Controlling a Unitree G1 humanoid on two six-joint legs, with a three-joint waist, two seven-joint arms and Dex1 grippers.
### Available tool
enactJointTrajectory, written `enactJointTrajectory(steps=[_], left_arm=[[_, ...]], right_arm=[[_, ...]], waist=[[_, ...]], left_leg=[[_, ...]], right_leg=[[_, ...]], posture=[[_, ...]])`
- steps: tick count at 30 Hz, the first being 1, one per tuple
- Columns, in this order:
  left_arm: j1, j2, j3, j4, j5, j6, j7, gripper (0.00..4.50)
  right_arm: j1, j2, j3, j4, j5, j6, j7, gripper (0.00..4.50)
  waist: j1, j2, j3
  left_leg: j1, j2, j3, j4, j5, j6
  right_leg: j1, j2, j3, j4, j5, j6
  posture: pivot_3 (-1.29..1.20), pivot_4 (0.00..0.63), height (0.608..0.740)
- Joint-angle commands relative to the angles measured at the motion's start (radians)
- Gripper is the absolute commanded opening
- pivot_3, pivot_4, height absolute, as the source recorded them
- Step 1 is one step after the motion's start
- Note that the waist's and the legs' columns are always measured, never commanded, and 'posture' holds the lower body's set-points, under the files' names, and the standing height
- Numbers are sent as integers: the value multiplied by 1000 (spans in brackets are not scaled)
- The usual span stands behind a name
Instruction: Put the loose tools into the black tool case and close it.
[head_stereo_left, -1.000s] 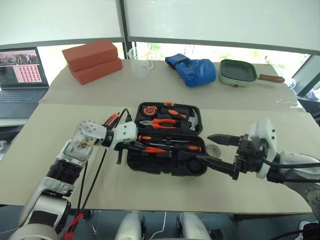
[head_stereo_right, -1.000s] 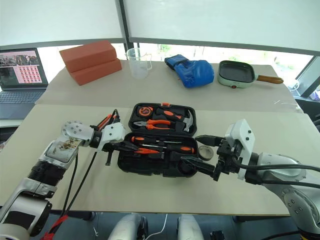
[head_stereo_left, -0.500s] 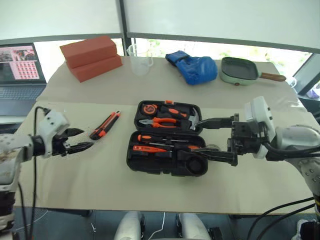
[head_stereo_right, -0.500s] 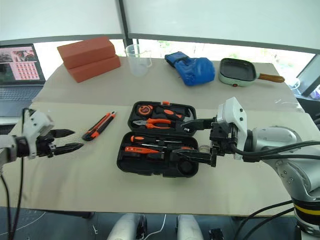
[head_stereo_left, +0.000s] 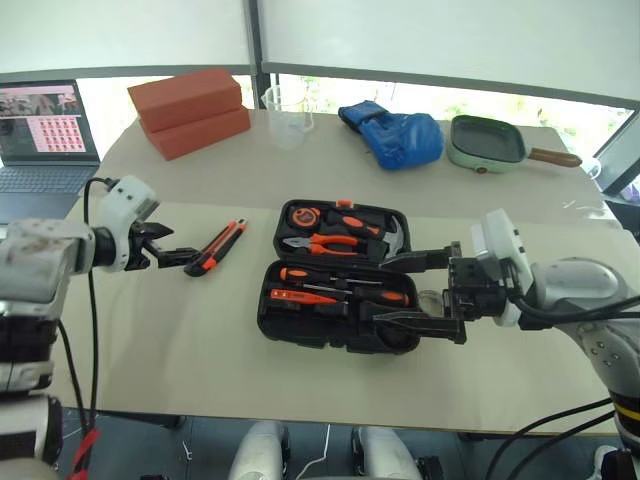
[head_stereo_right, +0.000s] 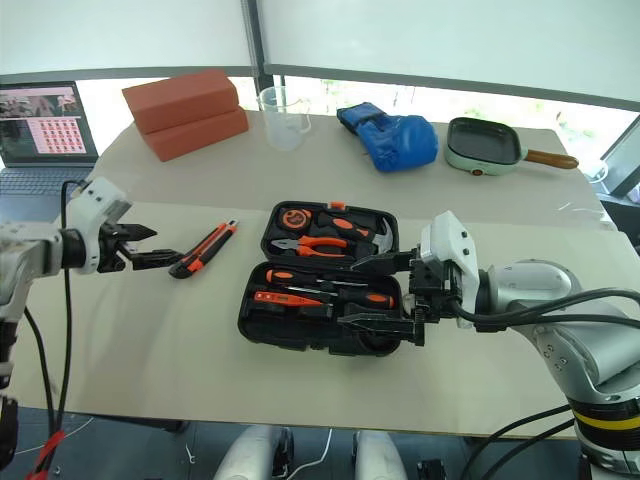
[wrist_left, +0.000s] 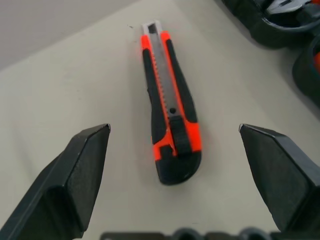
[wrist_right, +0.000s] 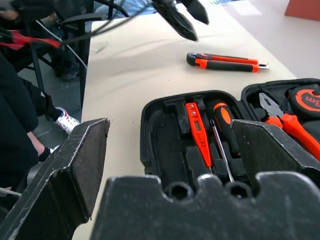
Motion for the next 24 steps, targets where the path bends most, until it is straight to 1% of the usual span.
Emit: enactJointTrajectory(steps=[1, 2, 4, 8, 15, 17, 18, 21, 24], left_arm=[[-94, -22, -110, 148, 94, -30, -15, 4453], [-140, -61, -120, 206, 86, -29, -31, 4453], [-199, -109, -137, 285, 84, -33, -58, 4453], [-234, -148, -201, 399, 161, -163, -64, 4453], [-274, -206, -222, 563, 233, -269, -67, 4453], [-279, -220, -226, 600, 252, -309, -67, 3929], [-280, -229, -225, 617, 255, -326, -78, 3756], [-285, -249, -208, 660, 255, -373, -98, 2704], [-292, -251, -183, 693, 263, -424, -92, 1790]], right_arm=[[18, 10, -42, -57, 18, 0, -42, 4500], [41, 14, -54, -78, 25, 4, -63, 4500], [73, 19, -71, -107, 37, 11, -93, 4500], [109, 20, -89, -136, 49, 20, -131, 4500], [126, 14, -105, -144, 69, 29, -167, 4500], [127, 10, -106, -143, 70, 29, -171, 4500], [128, 4, -105, -145, 66, 29, -170, 4500], [137, -13, -106, -152, 55, 25, -163, 4500], [141, -23, -116, -153, 65, 23, -167, 4500]], waist=[[-5, 0, 0], [-7, 0, 0], [-1, -1, 1], [2, -3, 2], [4, -3, 2], [4, -3, 2], [4, -3, 2], [6, -2, 1], [9, -2, 1]], left_leg=[[0, 0, 0, 0, 0, 0], [0, 0, 0, 0, 0, 0], [-1, 0, 0, 0, 0, 0], [-3, 0, 1, 2, 0, 0], [-2, 0, -1, 3, 0, 0], [-1, -1, -1, 3, 0, 0], [-1, -1, -1, 4, 0, 0], [-1, -1, -1, 4, 0, 0], [-1, -1, -2, 4, 0, 0]], right_leg=[[0, 0, 0, 0, 0, 0], [0, 0, 0, 0, 0, 0], [-1, 0, 0, 0, 0, 0], [-1, -1, -1, -1, 0, 1], [0, -1, -1, 0, 1, 1], [1, -1, -1, 0, 1, 1], [1, -1, -1, 1, 1, 1], [1, -1, -1, 1, 1, 1], [2, -2, -1, 1, 1, 1]], posture=[[0, 150, 738], [0, 150, 738], [0, 150, 738], [0, 150, 738], [0, 150, 738], [0, 150, 738], [0, 150, 738], [0, 150, 738], [0, 150, 738]])
